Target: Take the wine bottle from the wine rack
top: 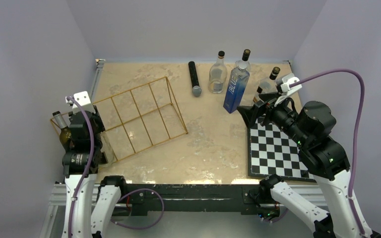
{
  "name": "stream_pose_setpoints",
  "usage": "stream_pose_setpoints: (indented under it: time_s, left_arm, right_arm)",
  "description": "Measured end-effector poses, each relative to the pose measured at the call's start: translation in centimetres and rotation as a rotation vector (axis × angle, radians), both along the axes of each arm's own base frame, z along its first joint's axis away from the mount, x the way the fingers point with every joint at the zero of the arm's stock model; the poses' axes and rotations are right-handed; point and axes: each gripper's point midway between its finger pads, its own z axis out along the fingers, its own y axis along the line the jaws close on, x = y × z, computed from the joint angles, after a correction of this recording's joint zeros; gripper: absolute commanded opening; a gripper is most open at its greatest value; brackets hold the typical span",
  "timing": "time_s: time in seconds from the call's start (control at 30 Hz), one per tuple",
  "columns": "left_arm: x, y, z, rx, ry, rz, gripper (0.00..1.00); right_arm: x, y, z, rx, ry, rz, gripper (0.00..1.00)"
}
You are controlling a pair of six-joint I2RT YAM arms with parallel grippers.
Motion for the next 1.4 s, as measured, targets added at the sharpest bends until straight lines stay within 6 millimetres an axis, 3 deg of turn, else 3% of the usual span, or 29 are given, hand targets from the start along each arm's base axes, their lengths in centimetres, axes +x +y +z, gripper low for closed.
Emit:
stream_pose_setpoints:
  time_s: [0.53, 0.8, 0.97, 1.17, 1.4]
  left_arm:
    - [-1.1, -3.0, 2.5, 0.005, -0.080, -0.209, 0.00]
    - [-2.0, -4.9, 5.6, -0.036, -0.185, -0.299, 0.00]
    - [-2.1, -5.9, 6.3, -0.057, -0.210, -0.348, 0.00]
    - [-2.0, -9.2, 6.9, -0.098, -0.240, -0.531, 0.00]
    - [-2.1, -14.9, 8.1, -0.200, -0.301, -0.841, 0.00]
  right_arm:
    - [0.1, -1.6, 1.3, -0.005, -0.035, -0.082, 0.99]
    - [0.4, -2.3, 1.3, -0.013, -0.040, -0.121, 0.99]
    - [0.5, -2.3, 1.3, -0.013, -0.040, -0.125, 0.99]
    - [0.4, -2.3, 1.4, -0.013, -0.044, -0.124, 0.99]
    - [-0.3, -2.5, 1.6, -0.008, -0.064, -0.113, 0.99]
